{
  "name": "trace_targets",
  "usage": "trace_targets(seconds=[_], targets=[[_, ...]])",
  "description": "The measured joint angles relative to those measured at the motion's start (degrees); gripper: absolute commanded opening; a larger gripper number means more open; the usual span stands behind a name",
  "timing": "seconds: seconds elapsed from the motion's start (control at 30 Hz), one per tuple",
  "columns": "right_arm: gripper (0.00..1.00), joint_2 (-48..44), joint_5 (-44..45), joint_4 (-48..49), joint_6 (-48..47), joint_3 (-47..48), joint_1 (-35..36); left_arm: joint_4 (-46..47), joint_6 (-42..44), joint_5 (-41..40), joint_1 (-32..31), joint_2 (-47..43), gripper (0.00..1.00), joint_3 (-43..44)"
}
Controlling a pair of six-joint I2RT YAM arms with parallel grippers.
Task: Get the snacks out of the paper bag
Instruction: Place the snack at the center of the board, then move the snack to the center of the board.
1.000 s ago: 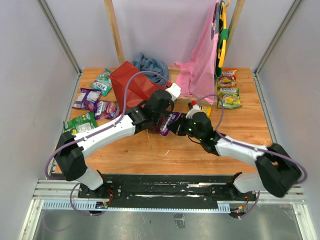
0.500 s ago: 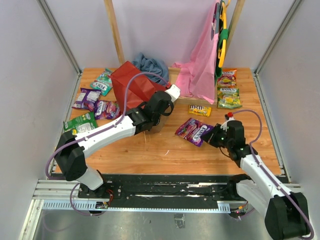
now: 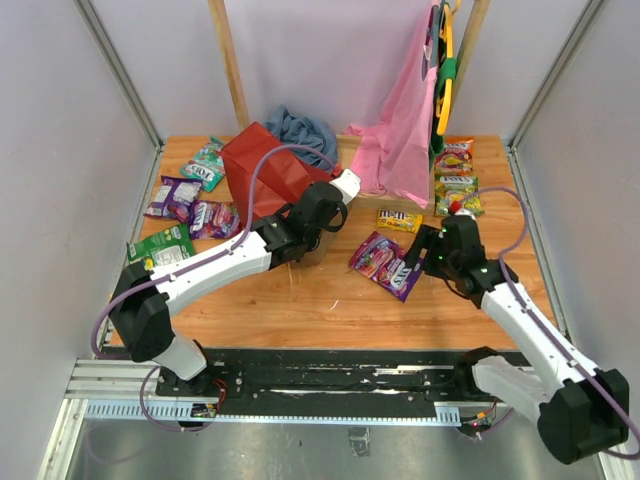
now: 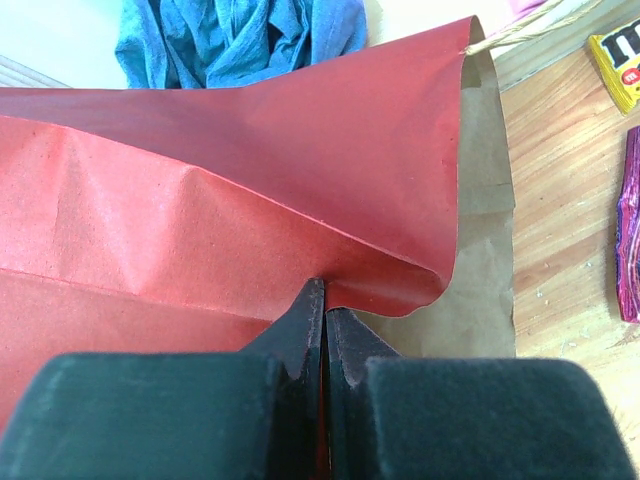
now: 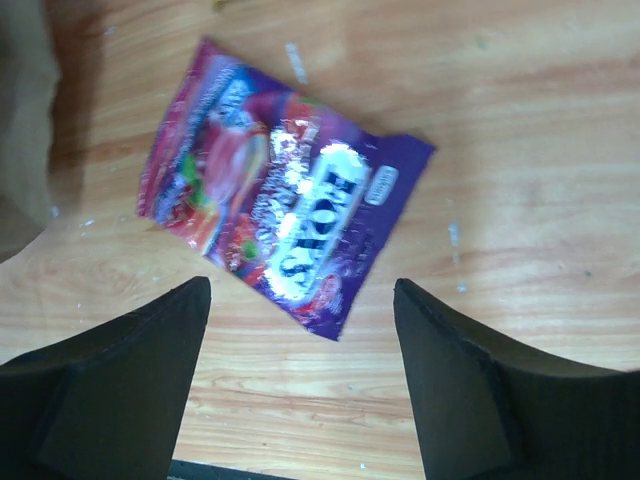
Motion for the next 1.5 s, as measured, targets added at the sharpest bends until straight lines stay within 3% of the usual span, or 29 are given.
trace_targets(seconds=[0.13,0.23,0.63,0.7,0.87,1.0,1.3,1.5], targets=[[0.72,4.1,9.7,-0.5,-1.2,6.4,12.7,0.0,0.0,0.0,0.0,0.1,0.04,0.0],[0.71,10.4,12.1,0.9,-1.6,8.7,16.9,-0.2,0.0,-0.1,0.0,0.5,0.04,0.2],[0.77,33.5,12.7,5.5,-4.2,12.8,19.5,-1.3,0.0,-0.7,0.0,1.6,0.04,1.0],[0.82,35.2,12.6,5.7,-4.3,13.6,19.3,-1.3,0.0,-0.9,0.0,1.6,0.04,1.0],[0.99,35.4,14.7,5.4,-3.4,13.7,18.5,-1.3,0.0,-1.0,0.0,1.4,0.04,0.9],[0.98,33.2,16.7,4.0,-1.0,11.5,16.1,-1.3,0.0,-1.0,0.0,1.0,0.04,0.8],[0.98,19.2,16.0,-0.2,8.6,0.9,0.5,-1.2,0.0,-1.0,0.0,0.3,0.04,-0.1],[0.98,10.1,22.6,-4.4,14.9,-2.2,-7.5,-1.2,0.0,-0.8,0.0,-0.5,0.04,-0.1]])
